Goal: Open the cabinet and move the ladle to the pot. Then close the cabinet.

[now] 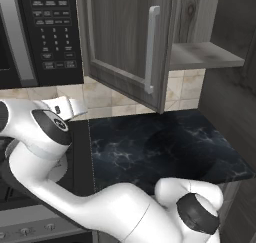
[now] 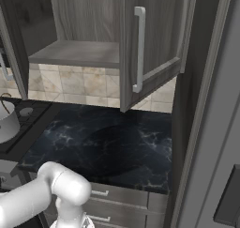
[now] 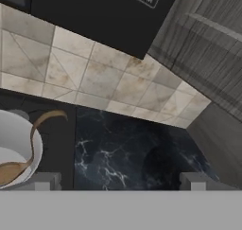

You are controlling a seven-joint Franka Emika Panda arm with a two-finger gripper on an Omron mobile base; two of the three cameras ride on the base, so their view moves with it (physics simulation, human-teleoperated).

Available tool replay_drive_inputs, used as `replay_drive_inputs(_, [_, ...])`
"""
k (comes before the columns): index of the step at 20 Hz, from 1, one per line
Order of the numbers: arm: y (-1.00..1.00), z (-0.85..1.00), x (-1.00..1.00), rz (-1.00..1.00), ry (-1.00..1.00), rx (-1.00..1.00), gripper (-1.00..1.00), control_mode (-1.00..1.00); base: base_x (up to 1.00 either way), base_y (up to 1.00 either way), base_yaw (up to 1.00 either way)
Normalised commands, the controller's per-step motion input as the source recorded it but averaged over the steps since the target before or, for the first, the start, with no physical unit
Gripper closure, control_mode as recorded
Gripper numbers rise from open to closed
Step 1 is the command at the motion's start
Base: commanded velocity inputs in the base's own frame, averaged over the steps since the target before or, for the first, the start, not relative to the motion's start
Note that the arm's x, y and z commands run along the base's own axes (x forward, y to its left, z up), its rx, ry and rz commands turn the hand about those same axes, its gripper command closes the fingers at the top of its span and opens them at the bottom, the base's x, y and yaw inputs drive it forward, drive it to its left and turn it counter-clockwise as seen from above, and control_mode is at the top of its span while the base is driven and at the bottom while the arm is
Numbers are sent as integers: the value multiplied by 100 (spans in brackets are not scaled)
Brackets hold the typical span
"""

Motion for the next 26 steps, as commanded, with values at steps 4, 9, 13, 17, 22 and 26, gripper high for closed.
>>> replay_drive_inputs(4, [-34, 42, 0, 0, 0, 0, -100, -100, 0, 0, 0])
replay_drive_inputs(9, [-22, 34, 0, -4, -3, -2, -100, -100, 0, 0, 0])
replay_drive_inputs(13, [-9, 18, 0, -6, -7, -5, -100, -100, 0, 0, 0])
replay_drive_inputs(17, [-14, 8, 2, -6, -11, -7, -100, -100, 0, 0, 0])
replay_drive_inputs(22, [-25, 1, 4, -5, -19, -11, -100, -100, 0, 0, 0])
replay_drive_inputs(26, [-20, 3, 0, -3, -27, -11, -100, -100, 0, 0, 0])
